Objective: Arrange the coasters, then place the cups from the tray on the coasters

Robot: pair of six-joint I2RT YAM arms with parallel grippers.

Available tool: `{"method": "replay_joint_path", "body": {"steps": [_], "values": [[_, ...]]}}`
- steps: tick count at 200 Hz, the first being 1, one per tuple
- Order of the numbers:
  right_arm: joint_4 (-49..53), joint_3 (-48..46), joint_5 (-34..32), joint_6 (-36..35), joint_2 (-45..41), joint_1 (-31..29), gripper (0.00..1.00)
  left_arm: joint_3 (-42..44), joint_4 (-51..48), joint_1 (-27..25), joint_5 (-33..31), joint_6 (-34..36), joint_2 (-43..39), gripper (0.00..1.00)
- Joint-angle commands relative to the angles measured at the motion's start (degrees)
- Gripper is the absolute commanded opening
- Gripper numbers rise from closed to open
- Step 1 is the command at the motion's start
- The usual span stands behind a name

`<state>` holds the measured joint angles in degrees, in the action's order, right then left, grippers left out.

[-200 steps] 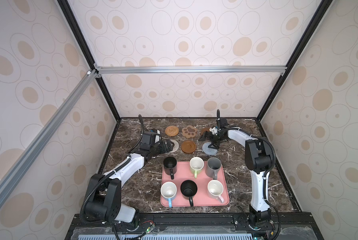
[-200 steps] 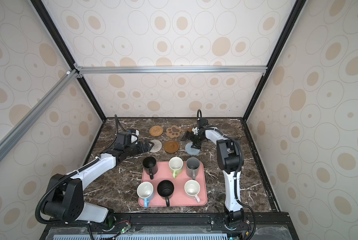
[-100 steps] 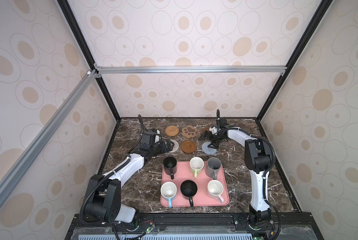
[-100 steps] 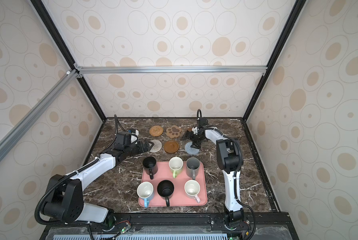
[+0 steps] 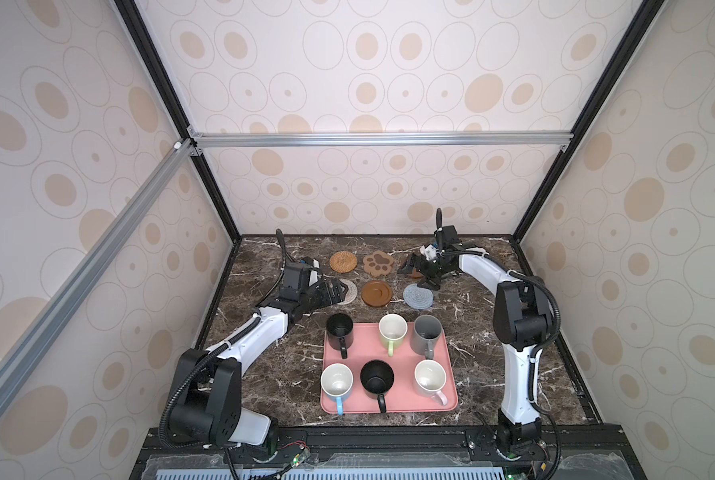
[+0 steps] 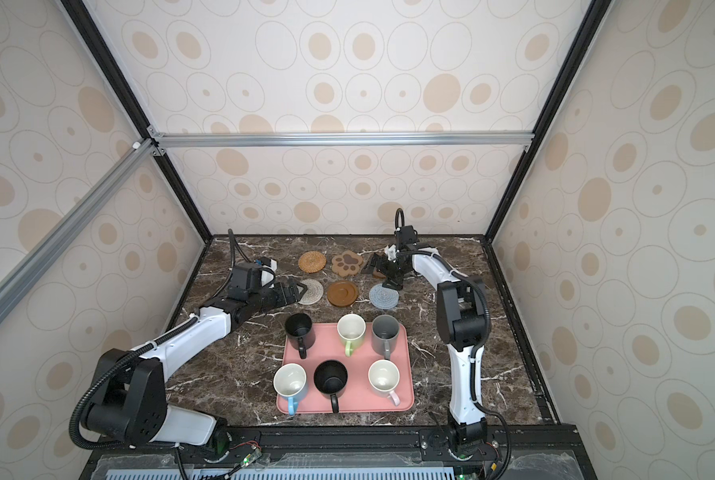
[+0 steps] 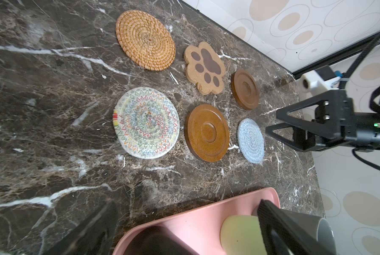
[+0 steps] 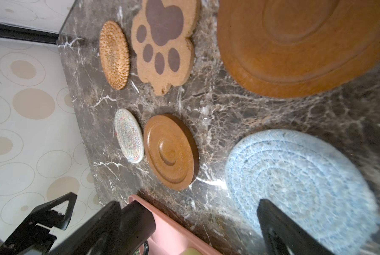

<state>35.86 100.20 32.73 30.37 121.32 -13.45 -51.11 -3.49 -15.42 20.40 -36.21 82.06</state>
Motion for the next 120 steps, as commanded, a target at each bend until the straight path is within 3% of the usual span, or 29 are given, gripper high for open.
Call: {"method": "replay_joint_path", "body": {"steps": [1, 47, 120], "values": [[3.8, 0.99, -2.87, -3.82, -5.82, -0.17, 1.0, -2.32, -0.14, 0.35, -0.61, 0.35, -1.88, 1.0], [8.19, -4.58, -8.55, -8.95, -14.13, 0.62, 1.0, -2.98, -1.03, 0.34, -1.05, 0.96, -2.25, 1.0], [11.99, -16.06, -18.46, -11.01, -29.02, 0.8, 1.0, -4.24, -2.17, 0.39, -2.72, 1.57, -3.35, 1.0]]}}
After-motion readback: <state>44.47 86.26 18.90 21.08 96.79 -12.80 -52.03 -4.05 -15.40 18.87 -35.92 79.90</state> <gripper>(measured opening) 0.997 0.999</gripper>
